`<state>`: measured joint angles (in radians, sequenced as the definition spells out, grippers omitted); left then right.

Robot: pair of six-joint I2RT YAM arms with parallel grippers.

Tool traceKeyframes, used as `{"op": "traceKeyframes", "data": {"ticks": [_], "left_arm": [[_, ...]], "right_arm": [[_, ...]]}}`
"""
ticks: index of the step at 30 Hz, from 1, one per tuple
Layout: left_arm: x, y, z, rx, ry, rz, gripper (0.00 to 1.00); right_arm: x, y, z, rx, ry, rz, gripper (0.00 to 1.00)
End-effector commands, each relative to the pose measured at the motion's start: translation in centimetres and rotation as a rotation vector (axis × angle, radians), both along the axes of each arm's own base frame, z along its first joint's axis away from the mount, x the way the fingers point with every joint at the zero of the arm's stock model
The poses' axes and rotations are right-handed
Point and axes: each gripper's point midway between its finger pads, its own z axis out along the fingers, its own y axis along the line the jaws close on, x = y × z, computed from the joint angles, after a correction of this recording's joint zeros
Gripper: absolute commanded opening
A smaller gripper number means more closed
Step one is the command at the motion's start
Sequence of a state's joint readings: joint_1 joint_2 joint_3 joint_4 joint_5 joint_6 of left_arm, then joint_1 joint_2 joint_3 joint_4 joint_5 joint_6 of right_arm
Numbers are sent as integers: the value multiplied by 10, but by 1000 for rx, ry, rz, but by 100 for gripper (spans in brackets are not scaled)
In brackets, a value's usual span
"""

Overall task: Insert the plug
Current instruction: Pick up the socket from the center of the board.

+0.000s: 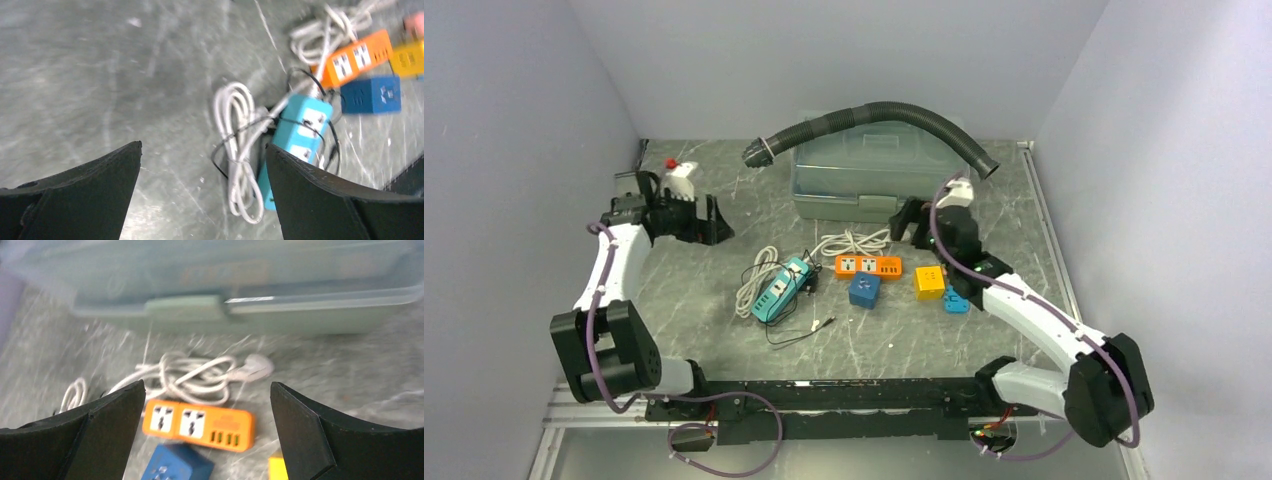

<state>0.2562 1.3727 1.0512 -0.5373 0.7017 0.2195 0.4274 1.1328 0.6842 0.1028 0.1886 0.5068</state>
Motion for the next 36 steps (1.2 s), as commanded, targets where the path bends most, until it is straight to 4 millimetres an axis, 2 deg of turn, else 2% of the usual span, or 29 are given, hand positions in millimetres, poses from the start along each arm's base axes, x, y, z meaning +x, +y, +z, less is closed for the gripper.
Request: {"op": "traceKeyframes", "data": {"ticks": [1, 8, 10, 12, 17, 22, 26, 31, 36], "left_arm": [[-46, -43, -8, 54, 52, -211, 99], [-75, -83, -33, 138, 105, -406, 99], [-81, -89, -39, 151, 123, -444, 92], [-86, -96, -44, 171, 134, -471, 89], [-98, -114, -57, 263, 124, -537, 89], [-108, -121, -72, 294, 143, -578, 89], [-104, -126, -87, 350, 131, -563, 88], [-94, -128, -103, 394, 120, -558, 85], [-92, -136, -116, 430, 128, -586, 81]], "right_arm": [[-22, 45, 11, -140, -18, 102, 100], [-42, 132, -6, -259, 18, 274, 100], [-47, 157, -13, -287, 29, 318, 100], [-53, 181, -16, -309, 35, 360, 96], [-72, 205, -30, -328, 58, 429, 93], [-89, 201, -48, -310, 104, 439, 93], [-96, 175, -54, -318, 116, 387, 93], [-106, 137, -46, -314, 102, 327, 95], [-110, 109, -44, -278, 112, 281, 95]]}}
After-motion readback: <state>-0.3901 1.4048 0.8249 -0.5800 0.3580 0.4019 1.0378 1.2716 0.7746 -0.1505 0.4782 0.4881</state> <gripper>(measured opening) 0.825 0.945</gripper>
